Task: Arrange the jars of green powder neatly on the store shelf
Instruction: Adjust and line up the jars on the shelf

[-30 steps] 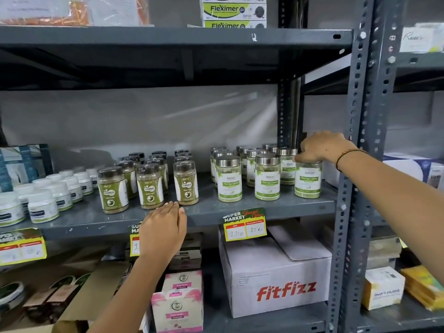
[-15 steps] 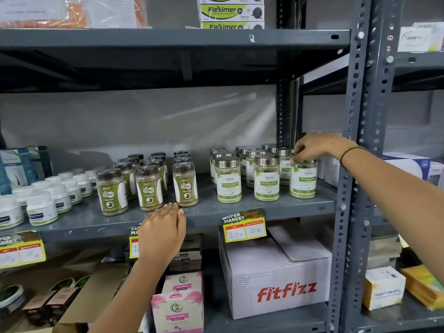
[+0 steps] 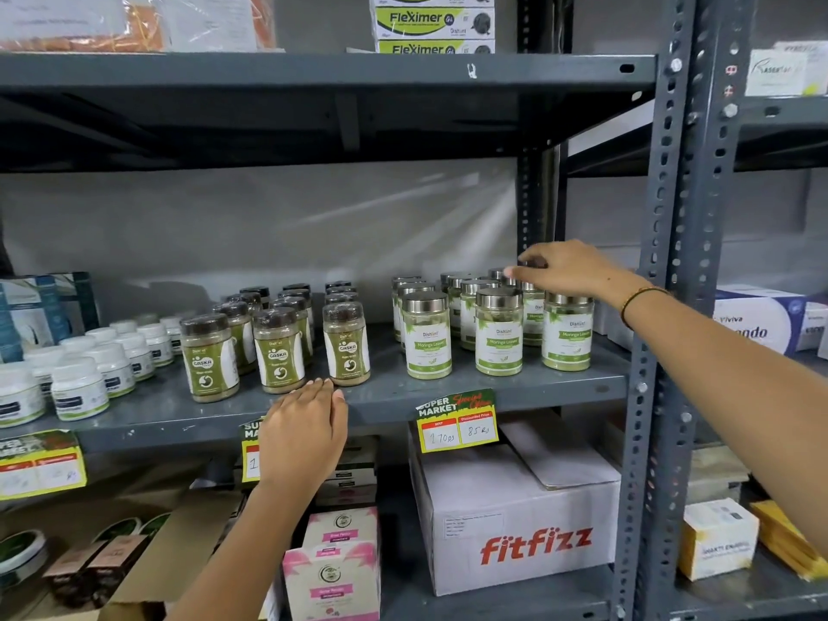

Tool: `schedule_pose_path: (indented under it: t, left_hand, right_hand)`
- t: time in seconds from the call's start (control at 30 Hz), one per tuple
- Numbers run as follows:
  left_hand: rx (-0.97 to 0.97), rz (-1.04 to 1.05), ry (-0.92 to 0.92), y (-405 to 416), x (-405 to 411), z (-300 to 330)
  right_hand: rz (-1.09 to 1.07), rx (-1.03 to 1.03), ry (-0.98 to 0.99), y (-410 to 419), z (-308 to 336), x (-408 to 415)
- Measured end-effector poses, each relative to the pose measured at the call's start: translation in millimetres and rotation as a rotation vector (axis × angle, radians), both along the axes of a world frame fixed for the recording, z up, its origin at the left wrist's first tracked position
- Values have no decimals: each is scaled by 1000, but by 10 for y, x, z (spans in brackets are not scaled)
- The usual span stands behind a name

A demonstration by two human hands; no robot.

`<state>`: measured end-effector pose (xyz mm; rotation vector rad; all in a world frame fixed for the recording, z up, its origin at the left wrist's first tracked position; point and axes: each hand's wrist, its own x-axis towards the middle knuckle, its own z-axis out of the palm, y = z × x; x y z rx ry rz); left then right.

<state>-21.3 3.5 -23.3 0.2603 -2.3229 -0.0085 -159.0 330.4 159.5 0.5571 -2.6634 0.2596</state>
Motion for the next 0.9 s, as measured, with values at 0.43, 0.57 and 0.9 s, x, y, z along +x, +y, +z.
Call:
schedule_pose_path:
  t: [0.43, 0.57, 0.9]
  left_hand:
    - [16, 2, 2, -3, -3, 1]
    - [12, 0, 1, 7, 13, 8]
    - [13, 12, -4, 25, 17, 15]
  right_hand:
    - [98, 136, -158, -388, -92, -11]
    - [96, 140, -146, -403, -90, -7]
    - [113, 146, -193, -388, -58, 34]
